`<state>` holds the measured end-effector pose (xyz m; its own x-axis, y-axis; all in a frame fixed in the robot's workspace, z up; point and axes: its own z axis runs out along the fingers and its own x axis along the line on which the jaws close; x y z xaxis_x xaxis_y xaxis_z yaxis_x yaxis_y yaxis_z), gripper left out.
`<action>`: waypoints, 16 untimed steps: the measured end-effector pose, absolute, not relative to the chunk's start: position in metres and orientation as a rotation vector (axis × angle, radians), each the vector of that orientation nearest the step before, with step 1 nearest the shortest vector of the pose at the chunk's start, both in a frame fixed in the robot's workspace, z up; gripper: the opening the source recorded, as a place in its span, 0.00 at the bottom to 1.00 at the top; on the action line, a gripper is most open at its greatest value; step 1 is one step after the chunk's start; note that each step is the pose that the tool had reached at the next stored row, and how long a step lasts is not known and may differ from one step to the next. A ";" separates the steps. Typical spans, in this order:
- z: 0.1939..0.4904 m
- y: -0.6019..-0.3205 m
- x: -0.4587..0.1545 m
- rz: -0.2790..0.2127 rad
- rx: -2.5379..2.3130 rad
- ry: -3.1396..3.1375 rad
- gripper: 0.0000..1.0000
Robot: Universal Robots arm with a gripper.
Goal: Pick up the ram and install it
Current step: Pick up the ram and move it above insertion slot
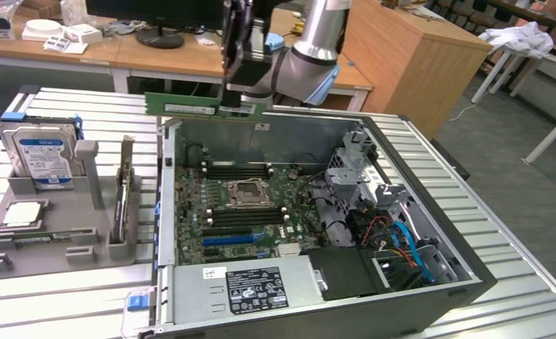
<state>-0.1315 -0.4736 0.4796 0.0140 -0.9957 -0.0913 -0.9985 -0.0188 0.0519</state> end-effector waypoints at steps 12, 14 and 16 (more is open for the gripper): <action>0.479 -0.474 -0.102 0.160 -2.256 2.143 0.12; 0.479 -0.474 -0.100 0.160 -2.266 2.133 0.12; 0.479 -0.474 -0.097 0.160 -2.275 2.124 0.12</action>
